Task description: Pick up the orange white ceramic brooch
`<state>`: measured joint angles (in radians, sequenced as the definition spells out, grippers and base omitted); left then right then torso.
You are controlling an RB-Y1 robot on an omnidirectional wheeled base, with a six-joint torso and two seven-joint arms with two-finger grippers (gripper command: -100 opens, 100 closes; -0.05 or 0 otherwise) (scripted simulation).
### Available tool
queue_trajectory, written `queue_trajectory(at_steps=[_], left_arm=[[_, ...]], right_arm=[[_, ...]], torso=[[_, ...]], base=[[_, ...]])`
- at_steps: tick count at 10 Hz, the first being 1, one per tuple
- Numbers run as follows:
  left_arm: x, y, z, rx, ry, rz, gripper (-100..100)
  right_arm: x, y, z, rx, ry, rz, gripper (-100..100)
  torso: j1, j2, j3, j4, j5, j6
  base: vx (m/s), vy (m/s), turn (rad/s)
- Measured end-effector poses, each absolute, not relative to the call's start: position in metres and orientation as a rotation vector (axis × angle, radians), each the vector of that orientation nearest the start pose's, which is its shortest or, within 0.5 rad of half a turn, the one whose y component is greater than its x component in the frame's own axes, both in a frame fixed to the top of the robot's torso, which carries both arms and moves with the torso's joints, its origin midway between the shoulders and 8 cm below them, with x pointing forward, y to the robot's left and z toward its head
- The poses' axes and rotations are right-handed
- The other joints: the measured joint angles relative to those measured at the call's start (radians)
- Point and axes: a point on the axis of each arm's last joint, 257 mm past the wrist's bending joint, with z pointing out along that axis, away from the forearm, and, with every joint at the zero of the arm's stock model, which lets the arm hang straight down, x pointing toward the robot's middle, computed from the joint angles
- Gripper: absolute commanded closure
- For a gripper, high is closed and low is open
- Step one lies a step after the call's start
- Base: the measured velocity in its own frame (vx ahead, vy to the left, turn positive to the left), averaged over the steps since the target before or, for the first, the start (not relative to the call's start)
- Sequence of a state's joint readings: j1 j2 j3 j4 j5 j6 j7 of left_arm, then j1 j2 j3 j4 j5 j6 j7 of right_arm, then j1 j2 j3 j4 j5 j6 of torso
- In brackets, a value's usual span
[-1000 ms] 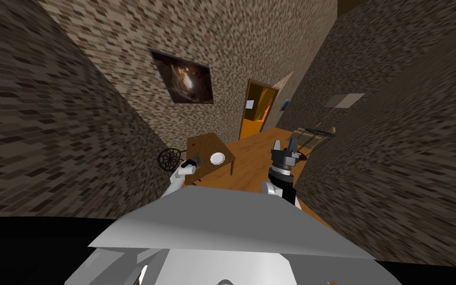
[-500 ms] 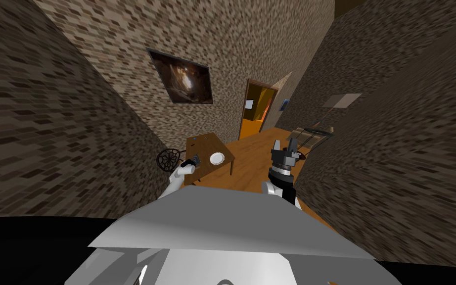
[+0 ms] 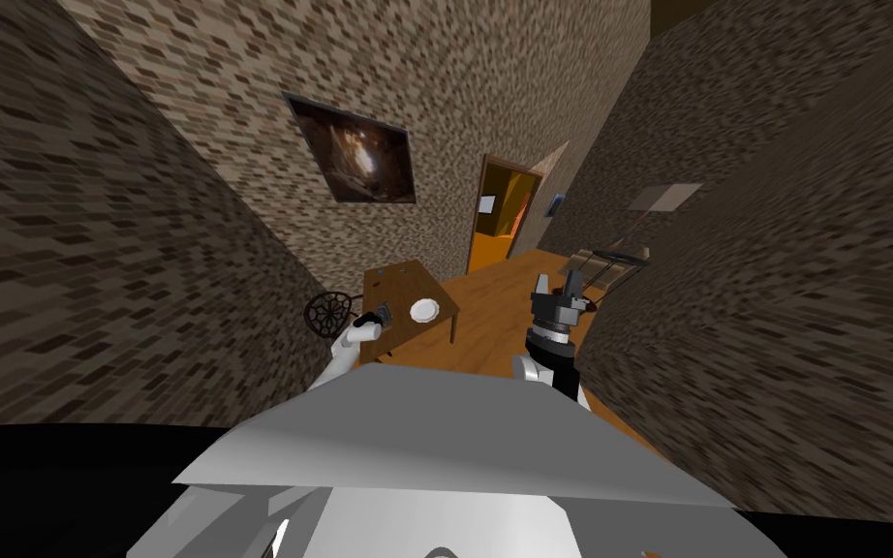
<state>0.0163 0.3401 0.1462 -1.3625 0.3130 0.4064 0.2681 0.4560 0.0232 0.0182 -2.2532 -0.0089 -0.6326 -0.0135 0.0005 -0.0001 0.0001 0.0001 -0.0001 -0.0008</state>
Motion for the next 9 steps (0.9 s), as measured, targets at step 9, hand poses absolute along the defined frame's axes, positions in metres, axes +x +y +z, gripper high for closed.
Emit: queue_trajectory(at_steps=[9], left_arm=[[0.468, 0.437, -0.404, -2.010, 1.209, -0.834, -100]], right_arm=[[0.328, -0.269, 0.050, 0.568, 0.480, 1.383, 0]], torso=[[0.000, 0.000, 0.000, 0.000, 0.000, 0.000]], base=[[0.000, -0.001, -0.018]])
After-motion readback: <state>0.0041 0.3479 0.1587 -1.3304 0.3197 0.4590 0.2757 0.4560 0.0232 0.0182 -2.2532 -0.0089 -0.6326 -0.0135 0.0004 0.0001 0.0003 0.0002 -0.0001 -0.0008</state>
